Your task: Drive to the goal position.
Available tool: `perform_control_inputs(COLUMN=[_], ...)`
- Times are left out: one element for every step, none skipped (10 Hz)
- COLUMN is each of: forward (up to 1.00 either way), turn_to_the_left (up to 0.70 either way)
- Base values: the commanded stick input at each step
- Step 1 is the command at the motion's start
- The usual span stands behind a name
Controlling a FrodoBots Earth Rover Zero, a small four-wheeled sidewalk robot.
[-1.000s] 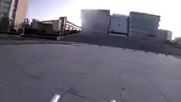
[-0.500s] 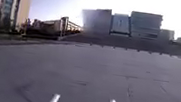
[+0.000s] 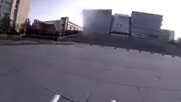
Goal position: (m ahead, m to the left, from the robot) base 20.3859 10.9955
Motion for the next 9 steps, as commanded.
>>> perform_control_inputs(forward=[1.00,1.00,1.00,1.00,1.00,1.00,1.00,1.00,1.00], turn_to_the_left=[0.00,0.00,0.00,0.00,0.00,0.00,0.00,0.00,0.00])
